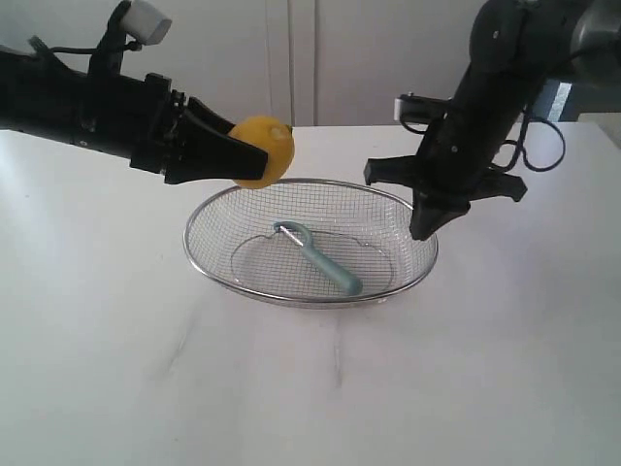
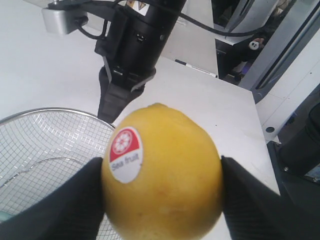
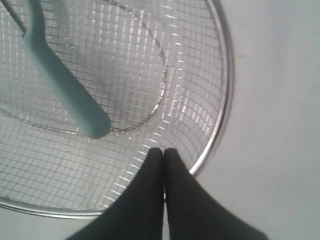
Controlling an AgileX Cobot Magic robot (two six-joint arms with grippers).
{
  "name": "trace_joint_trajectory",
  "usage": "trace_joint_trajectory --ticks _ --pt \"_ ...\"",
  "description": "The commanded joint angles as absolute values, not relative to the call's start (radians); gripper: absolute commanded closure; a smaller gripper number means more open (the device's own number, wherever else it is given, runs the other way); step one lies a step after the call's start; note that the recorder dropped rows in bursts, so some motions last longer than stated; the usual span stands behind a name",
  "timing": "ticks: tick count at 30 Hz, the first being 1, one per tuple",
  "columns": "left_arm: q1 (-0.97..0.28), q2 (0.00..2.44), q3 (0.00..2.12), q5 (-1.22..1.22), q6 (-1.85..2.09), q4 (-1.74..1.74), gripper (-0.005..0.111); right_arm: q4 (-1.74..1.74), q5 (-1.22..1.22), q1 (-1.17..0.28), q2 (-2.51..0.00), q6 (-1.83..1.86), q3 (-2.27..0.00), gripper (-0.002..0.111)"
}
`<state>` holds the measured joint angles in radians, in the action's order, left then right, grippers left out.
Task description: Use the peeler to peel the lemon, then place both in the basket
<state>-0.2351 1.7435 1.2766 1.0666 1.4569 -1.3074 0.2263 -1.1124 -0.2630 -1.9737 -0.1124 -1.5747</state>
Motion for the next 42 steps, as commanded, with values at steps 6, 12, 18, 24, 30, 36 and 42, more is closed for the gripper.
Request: trace_joint_trajectory --ticks 6,12,18,24,30,36,42 --pt "-0.232 1.737 1.282 1.099 1.454 -1.337 0.107 0.193 -1.200 -0.088 -1.962 -0.112 -1.580 0.108" --pt "-0.232 1.737 1.282 1.100 1.454 -1.337 0.107 0.130 -1.221 -0.028 -1.962 -0.112 -1.580 0.108" --pt "-0.232 1.737 1.282 1.102 1.454 -1.337 0.107 0.122 -1.221 0.000 -1.962 -0.112 -1.580 0.108" --pt "-0.232 1.737 1.282 1.102 1.454 -1.337 0.107 0.122 -1.221 0.000 -1.962 -0.112 -1.580 0.108" --pt "-0.232 1.737 1.282 1.110 1.405 -1.337 0.107 0.122 -1.221 0.000 -1.962 -0.112 -1.580 0.108" --pt "-0.232 1.737 1.282 1.110 1.409 -1.337 0.107 0.122 -1.221 0.000 -1.962 -0.112 -1.580 0.108" --pt "-0.232 1.737 1.282 1.109 1.409 -1.329 0.107 0.122 -1.221 0.000 -1.962 -0.112 -1.580 0.108"
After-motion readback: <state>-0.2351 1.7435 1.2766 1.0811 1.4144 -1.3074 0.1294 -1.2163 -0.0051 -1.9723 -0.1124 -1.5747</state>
